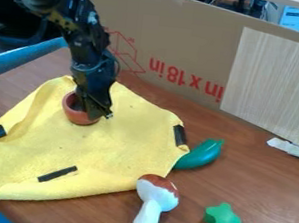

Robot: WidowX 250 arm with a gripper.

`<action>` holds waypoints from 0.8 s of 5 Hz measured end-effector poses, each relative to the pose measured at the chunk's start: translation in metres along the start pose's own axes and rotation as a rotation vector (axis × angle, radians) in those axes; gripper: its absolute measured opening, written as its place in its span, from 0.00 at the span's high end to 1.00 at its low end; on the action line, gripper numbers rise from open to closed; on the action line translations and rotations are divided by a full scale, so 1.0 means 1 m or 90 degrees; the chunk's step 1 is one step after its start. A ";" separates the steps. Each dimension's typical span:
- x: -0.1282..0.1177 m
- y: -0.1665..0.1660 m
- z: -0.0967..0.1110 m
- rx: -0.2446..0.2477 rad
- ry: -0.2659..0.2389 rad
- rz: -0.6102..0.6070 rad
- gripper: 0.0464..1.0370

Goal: Move the brown pot to the right side of the cloth

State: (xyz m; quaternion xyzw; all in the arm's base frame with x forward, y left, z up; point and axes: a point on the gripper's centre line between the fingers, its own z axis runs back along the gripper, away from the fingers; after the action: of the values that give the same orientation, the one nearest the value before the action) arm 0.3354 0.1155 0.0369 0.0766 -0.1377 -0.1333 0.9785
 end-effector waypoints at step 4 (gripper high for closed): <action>0.000 -0.058 0.079 -0.078 -0.101 -0.129 0.93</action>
State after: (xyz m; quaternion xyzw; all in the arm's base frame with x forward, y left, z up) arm 0.2983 0.0510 0.1016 0.0194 -0.1979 -0.2450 0.9489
